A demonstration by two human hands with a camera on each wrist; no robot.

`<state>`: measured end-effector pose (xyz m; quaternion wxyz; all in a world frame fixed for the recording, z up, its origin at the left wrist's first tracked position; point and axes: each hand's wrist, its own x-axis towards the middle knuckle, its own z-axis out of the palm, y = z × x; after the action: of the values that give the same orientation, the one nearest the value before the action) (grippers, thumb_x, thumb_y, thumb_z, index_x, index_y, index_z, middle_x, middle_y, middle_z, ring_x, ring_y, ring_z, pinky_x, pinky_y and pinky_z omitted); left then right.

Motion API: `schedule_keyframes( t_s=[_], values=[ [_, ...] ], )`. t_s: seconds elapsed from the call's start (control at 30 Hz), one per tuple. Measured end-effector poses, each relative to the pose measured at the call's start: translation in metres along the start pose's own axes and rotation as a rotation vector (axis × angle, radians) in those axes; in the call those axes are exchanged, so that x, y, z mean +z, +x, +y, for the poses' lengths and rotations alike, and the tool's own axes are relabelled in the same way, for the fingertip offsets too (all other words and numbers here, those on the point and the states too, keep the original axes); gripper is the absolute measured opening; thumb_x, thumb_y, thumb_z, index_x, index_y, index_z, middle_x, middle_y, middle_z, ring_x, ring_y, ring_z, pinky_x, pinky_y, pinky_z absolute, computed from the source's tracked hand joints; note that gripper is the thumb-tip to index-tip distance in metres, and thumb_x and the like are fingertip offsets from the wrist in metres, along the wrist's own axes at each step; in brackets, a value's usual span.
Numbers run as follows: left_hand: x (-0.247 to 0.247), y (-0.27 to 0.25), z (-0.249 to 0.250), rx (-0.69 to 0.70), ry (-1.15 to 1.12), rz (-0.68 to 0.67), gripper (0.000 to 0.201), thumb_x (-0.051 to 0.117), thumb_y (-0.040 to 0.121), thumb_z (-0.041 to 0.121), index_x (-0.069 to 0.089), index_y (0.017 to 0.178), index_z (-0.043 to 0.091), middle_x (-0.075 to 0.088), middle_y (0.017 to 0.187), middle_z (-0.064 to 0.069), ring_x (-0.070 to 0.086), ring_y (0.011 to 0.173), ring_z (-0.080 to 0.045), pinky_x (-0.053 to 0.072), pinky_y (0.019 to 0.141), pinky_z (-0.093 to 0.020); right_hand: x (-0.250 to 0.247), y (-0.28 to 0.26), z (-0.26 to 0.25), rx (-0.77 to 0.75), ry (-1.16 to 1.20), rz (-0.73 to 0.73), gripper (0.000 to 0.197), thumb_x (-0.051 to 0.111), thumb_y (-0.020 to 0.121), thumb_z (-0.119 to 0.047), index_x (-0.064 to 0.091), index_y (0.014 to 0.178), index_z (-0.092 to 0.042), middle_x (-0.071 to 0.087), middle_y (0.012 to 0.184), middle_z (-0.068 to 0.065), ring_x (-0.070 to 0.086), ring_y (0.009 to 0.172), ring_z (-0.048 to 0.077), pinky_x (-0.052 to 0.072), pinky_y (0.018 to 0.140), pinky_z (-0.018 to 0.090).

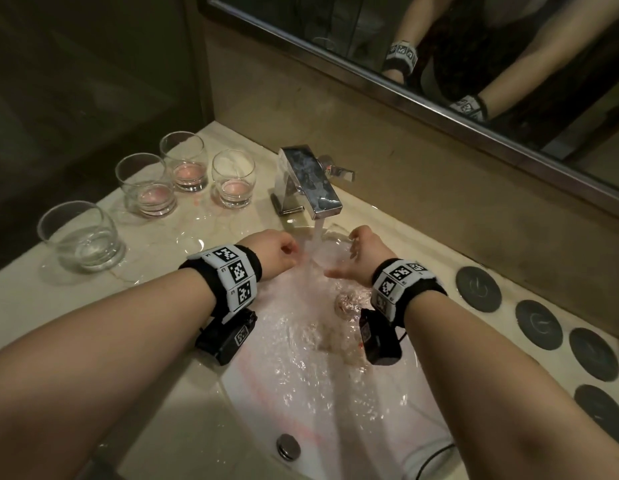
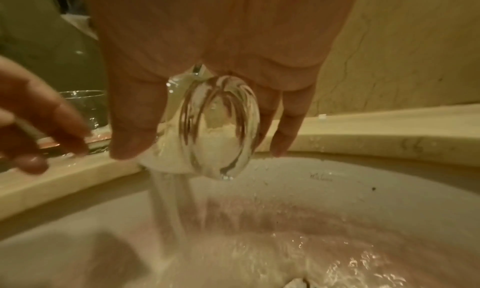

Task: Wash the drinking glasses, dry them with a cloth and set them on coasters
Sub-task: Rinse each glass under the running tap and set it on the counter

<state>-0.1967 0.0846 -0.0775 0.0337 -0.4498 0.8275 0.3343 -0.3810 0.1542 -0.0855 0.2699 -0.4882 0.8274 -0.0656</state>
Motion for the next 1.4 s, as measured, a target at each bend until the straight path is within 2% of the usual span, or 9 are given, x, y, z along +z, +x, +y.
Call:
schedule_keyframes(
  t_s=[0.1, 0.37, 0.6, 0.73, 0.87, 0.97, 1.13, 1.23, 1.4],
  values=[
    [0.000, 0.004, 0.000, 0.000, 0.000, 0.006, 0.033, 0.057, 0.090, 0.027, 0.056, 0.122, 0.021, 0.055, 0.127, 0.001, 0.056, 0.109, -0.016, 0.038, 0.084, -0.022, 0.010, -0.003, -0.003, -0.033, 0.113, -0.004, 0.092, 0.085, 0.060, -0.041, 0.034, 0.132, -0.017, 0.050, 0.121, -0.001, 0.053, 0.106, 0.019, 0.046, 0.085, 0.029],
    [0.002, 0.008, -0.003, 0.000, 0.026, -0.002, 0.033, 0.059, 0.089, 0.030, 0.057, 0.121, 0.021, 0.056, 0.126, 0.001, 0.057, 0.107, -0.016, 0.039, 0.083, -0.023, 0.024, -0.005, -0.002, -0.081, 0.272, -0.002, 0.087, 0.082, 0.066, -0.040, 0.032, 0.134, -0.018, 0.049, 0.109, -0.005, 0.053, 0.097, 0.014, 0.047, 0.092, 0.033],
    [0.001, 0.008, -0.001, 0.003, 0.034, 0.002, 0.032, 0.058, 0.089, 0.030, 0.058, 0.120, 0.021, 0.056, 0.125, 0.001, 0.057, 0.106, -0.016, 0.039, 0.081, -0.022, 0.023, -0.003, 0.003, -0.115, 0.299, 0.010, 0.087, 0.084, 0.065, -0.032, 0.034, 0.135, -0.014, 0.053, 0.124, 0.002, 0.051, 0.107, 0.014, 0.042, 0.093, 0.027],
    [-0.001, 0.007, 0.003, 0.010, 0.029, 0.004, 0.032, 0.058, 0.090, 0.029, 0.057, 0.121, 0.020, 0.056, 0.126, 0.001, 0.057, 0.107, -0.015, 0.037, 0.081, -0.020, 0.022, -0.003, 0.004, -0.118, 0.175, 0.053, 0.089, 0.084, 0.061, -0.042, 0.037, 0.134, -0.017, 0.052, 0.127, 0.003, 0.050, 0.116, 0.019, 0.043, 0.097, 0.034],
    [-0.001, 0.006, 0.007, 0.017, 0.028, -0.001, 0.033, 0.057, 0.090, 0.029, 0.056, 0.122, 0.020, 0.053, 0.127, 0.000, 0.055, 0.108, -0.016, 0.037, 0.083, -0.020, 0.017, -0.007, 0.004, -0.129, 0.158, 0.054, 0.092, 0.086, 0.059, -0.039, 0.036, 0.133, -0.018, 0.050, 0.128, 0.001, 0.052, 0.115, 0.019, 0.045, 0.099, 0.035],
    [-0.002, 0.005, 0.010, 0.024, 0.029, -0.004, 0.034, 0.057, 0.090, 0.028, 0.055, 0.123, 0.019, 0.054, 0.128, -0.001, 0.055, 0.108, -0.016, 0.037, 0.083, -0.020, 0.007, -0.009, 0.003, -0.180, -0.112, 0.069, 0.089, 0.083, 0.064, -0.038, 0.034, 0.135, -0.018, 0.042, 0.132, 0.001, 0.046, 0.118, 0.020, 0.042, 0.097, 0.031],
    [0.001, 0.003, 0.014, 0.040, 0.040, -0.013, 0.033, 0.056, 0.091, 0.027, 0.056, 0.123, 0.019, 0.055, 0.127, -0.001, 0.056, 0.108, -0.016, 0.037, 0.081, -0.020, -0.007, -0.011, 0.002, -0.291, -0.559, 0.077, 0.082, 0.078, 0.071, -0.031, 0.031, 0.137, -0.021, 0.040, 0.133, 0.003, 0.041, 0.120, 0.024, 0.041, 0.095, 0.037],
    [0.001, 0.001, 0.016, 0.047, 0.028, -0.007, 0.033, 0.057, 0.091, 0.026, 0.056, 0.123, 0.019, 0.056, 0.127, 0.000, 0.056, 0.108, -0.015, 0.036, 0.081, -0.019, -0.012, -0.012, 0.002, -0.235, -0.530, 0.077, 0.080, 0.078, 0.070, -0.036, 0.033, 0.134, -0.020, 0.044, 0.130, 0.004, 0.044, 0.118, 0.024, 0.041, 0.098, 0.040],
    [-0.003, -0.001, 0.018, 0.051, 0.011, 0.004, 0.035, 0.058, 0.090, 0.026, 0.055, 0.124, 0.017, 0.056, 0.128, 0.000, 0.056, 0.109, -0.015, 0.035, 0.082, -0.019, -0.010, -0.014, 0.002, -0.115, -0.217, 0.059, 0.085, 0.080, 0.066, -0.043, 0.034, 0.132, -0.017, 0.048, 0.127, 0.007, 0.051, 0.113, 0.024, 0.046, 0.094, 0.037]
  ],
)
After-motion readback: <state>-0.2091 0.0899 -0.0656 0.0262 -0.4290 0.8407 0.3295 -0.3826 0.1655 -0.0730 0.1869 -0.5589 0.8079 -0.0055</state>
